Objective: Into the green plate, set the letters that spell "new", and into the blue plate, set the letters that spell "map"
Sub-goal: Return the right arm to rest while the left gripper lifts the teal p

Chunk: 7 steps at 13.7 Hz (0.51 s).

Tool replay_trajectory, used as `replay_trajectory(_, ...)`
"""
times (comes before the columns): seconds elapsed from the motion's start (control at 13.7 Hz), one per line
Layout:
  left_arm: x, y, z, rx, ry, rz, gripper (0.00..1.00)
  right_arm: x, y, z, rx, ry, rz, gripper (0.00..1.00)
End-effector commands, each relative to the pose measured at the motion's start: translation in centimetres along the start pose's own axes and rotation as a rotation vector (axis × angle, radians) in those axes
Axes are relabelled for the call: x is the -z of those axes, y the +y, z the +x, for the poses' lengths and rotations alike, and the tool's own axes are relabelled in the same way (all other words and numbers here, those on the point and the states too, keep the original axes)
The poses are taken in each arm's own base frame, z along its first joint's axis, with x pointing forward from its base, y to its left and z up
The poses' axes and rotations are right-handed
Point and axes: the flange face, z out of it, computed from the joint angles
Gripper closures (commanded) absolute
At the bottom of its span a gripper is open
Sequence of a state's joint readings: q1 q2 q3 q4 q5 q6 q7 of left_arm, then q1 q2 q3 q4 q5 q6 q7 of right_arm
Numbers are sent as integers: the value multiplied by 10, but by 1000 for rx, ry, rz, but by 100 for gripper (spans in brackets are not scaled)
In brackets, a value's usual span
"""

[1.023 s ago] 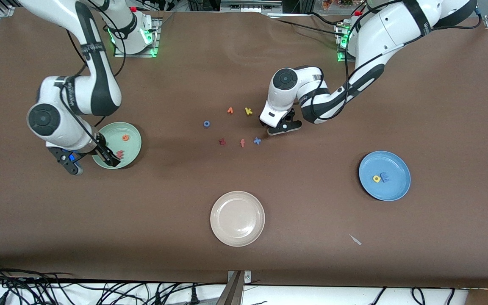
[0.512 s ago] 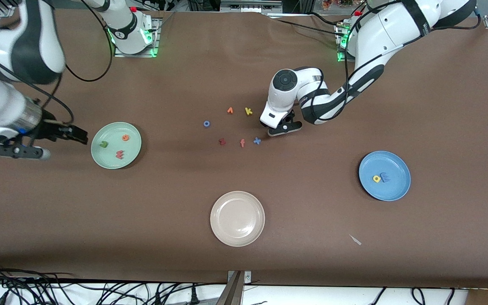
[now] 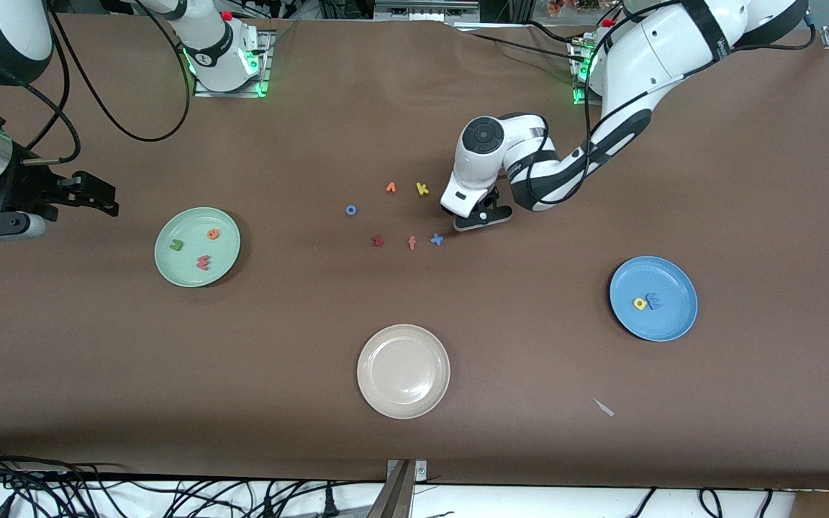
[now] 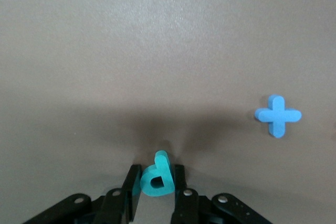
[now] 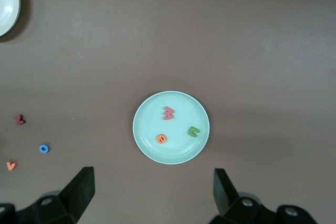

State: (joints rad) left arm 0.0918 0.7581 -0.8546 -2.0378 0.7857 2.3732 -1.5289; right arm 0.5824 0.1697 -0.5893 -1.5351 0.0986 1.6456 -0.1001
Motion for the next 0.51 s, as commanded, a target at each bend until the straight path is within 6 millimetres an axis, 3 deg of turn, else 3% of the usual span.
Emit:
replay_trajectory(0.0, 9, 0, 23, -1, 39, 26, 94, 4, 0, 5, 26, -24, -6, 0)
replay_trajectory(0.15, 22, -3, 43, -21, 4, 47, 94, 14, 18, -10, 17, -60, 38, 0)
replay_trajectory(0.44, 70, -21, 109, -85, -99, 108, 94, 24, 48, -57, -21, -72, 74, 0)
